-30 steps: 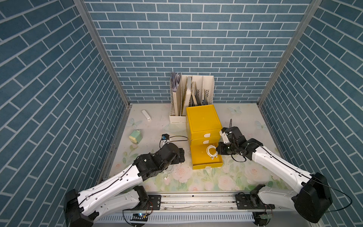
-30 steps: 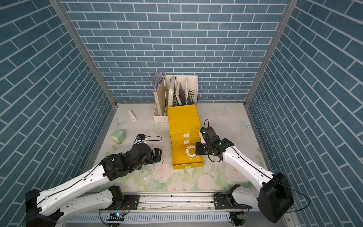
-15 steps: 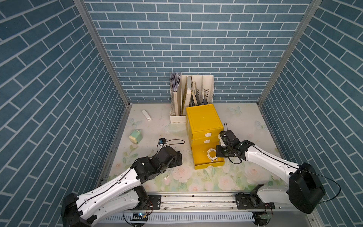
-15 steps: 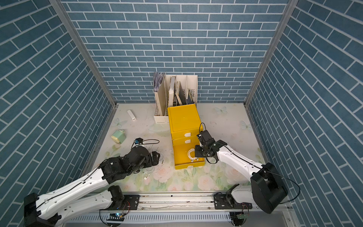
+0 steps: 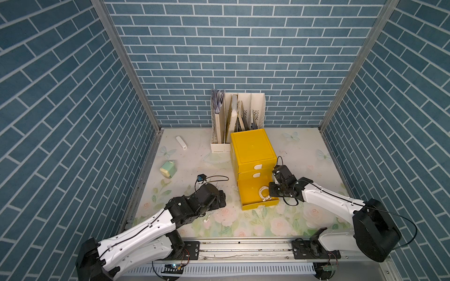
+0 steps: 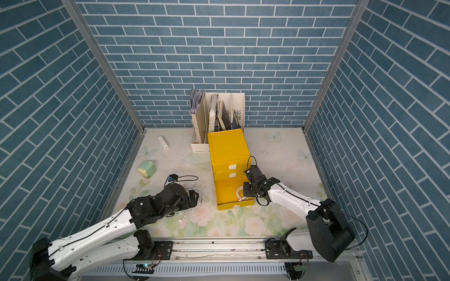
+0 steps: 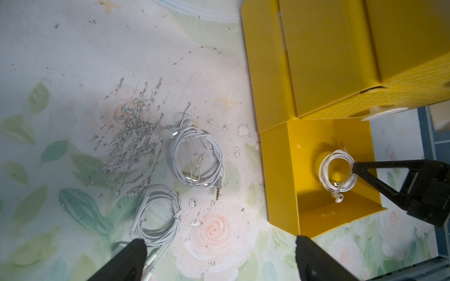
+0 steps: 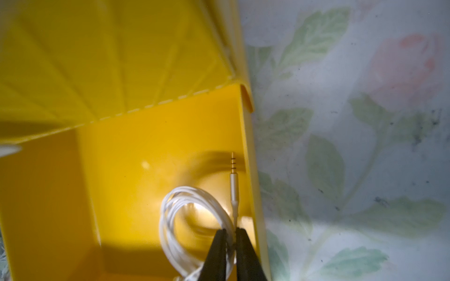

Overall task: Place the wired earphones into the drawer by color
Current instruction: Place the wired earphones in the drawer.

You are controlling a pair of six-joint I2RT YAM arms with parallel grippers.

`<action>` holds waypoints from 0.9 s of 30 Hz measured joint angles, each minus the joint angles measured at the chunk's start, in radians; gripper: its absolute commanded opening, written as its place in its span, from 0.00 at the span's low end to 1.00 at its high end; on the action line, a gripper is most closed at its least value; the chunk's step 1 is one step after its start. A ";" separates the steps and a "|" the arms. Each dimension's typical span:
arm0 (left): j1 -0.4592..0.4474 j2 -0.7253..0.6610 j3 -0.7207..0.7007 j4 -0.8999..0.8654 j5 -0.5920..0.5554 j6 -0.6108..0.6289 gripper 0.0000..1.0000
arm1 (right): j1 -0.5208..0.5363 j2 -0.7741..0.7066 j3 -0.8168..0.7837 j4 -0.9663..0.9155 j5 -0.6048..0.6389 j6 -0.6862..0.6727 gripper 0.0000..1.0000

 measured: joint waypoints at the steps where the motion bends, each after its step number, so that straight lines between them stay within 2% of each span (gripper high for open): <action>1: 0.006 0.000 -0.013 0.003 0.011 -0.012 1.00 | 0.000 -0.003 0.000 0.001 0.000 0.000 0.22; 5: 0.038 0.020 -0.045 0.007 0.050 -0.027 0.99 | 0.000 -0.027 0.001 0.000 -0.002 0.006 0.27; 9: 0.111 0.066 -0.045 0.015 0.106 0.018 0.95 | 0.000 -0.067 0.001 -0.007 -0.003 0.011 0.29; 13: 0.171 0.126 -0.045 0.007 0.132 0.086 0.83 | 0.000 -0.122 0.005 -0.020 -0.004 0.017 0.29; 23: 0.255 0.244 -0.072 0.035 0.135 0.168 0.62 | 0.000 -0.201 0.009 -0.028 -0.016 0.017 0.29; 27: 0.258 0.310 -0.084 0.063 0.130 0.189 0.60 | 0.000 -0.201 0.009 -0.039 -0.018 0.017 0.29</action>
